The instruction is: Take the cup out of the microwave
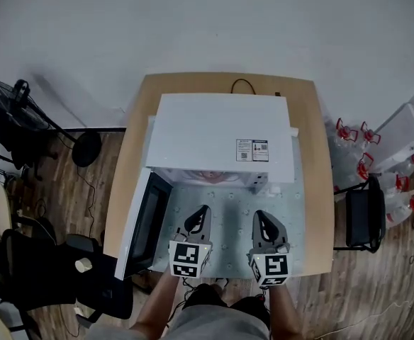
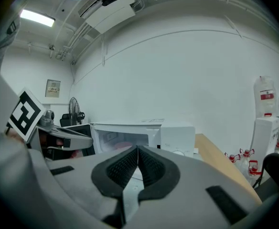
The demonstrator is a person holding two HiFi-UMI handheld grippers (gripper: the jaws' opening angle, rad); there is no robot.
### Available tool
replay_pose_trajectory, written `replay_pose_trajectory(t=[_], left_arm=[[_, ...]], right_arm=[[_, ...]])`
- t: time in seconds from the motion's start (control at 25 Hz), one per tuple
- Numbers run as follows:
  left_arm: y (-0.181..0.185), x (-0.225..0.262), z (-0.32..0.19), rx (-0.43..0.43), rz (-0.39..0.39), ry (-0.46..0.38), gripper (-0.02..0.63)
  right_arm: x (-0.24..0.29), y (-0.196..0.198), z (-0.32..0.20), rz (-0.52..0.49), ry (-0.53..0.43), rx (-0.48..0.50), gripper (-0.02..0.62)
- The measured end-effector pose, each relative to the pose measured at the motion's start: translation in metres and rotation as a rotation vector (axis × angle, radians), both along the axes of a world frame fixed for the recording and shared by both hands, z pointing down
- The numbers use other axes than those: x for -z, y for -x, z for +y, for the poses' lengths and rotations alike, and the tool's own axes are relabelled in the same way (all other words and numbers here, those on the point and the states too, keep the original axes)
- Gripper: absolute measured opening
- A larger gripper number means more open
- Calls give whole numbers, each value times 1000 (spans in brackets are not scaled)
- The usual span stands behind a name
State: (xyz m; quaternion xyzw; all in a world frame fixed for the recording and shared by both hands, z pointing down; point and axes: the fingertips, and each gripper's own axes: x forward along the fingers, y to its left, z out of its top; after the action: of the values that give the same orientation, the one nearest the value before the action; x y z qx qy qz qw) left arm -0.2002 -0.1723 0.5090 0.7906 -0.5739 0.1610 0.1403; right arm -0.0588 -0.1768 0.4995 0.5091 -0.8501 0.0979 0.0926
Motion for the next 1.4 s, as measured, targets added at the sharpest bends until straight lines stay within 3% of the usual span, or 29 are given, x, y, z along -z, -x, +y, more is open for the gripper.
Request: replay_pose_trajectory(t=[0.32,0.64,0.96,1.16,1.4], left_arm=[[8,-24,-34,-22,23,28,25],[14,-41,-60,-40,-7,31,28],[13,-58,-88,-64,42,63,272],[16,-68,-103,-42,46,80,337],[15,-77,-114,-53,46,95,353]], right_arm=[[-23,10,-21,15,41,-18,20],[-37,14,-33,29,76,-31,20],[-47,16,-36,41,108,-42,20],[-54,19,-39,49,123,-38,20],[-60,18,-42,54,141,-45,20]])
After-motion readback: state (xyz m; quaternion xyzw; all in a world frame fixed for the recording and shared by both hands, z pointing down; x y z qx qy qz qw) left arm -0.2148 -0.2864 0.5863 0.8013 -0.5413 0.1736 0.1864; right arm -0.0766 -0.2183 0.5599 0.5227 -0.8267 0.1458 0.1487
